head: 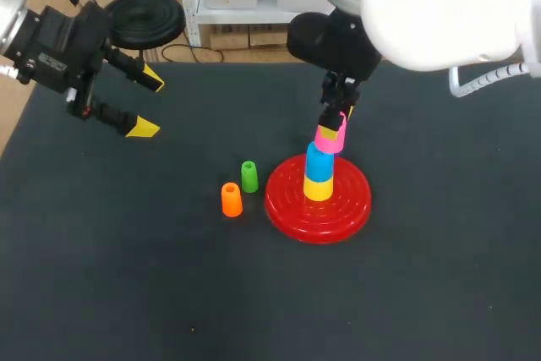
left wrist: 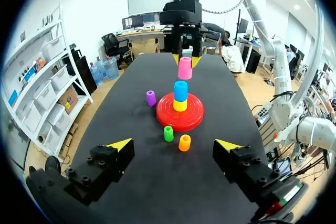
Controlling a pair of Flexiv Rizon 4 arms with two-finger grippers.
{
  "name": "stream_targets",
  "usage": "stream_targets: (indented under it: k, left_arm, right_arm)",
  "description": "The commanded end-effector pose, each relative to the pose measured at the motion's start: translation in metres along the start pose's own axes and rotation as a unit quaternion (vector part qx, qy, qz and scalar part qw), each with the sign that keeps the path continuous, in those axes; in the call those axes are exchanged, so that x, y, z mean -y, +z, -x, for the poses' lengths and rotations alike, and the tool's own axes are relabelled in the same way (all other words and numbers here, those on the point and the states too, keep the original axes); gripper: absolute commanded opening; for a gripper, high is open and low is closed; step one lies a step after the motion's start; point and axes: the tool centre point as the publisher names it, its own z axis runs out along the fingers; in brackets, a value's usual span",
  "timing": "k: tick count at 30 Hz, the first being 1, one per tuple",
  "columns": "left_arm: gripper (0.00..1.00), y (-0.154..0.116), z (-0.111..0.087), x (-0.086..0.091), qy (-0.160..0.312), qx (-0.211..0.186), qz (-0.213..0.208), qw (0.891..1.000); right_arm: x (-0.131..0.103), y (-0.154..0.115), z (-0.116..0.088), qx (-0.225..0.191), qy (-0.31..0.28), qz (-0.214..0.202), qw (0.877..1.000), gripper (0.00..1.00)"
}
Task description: Pick up and stack the cylinders on the red base in this order: pink,purple,orange,green
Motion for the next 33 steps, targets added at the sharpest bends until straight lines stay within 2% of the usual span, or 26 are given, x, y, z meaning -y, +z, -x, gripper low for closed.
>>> stream_targets:
  k: [1,15,33]
  left_arm:
    - [1.0,0.0,0.0,0.001,0.0,0.0,0.001,1.0]
    - [1.0,0.0,0.0,0.001,0.0,0.0,0.001,1.0]
    - [1.0,0.0,0.0,0.001,0.0,0.0,0.001,1.0]
  right_arm:
    - [0.002,0.005,0.004,-0.006,-0.001,0.002,1.0,0.0]
    - [0.011,0.009,0.014,-0.024,-0.015,0.008,1.0,0.0]
    - [0.013,0.02,0.014,-0.036,-0.017,0.014,0.999,0.0]
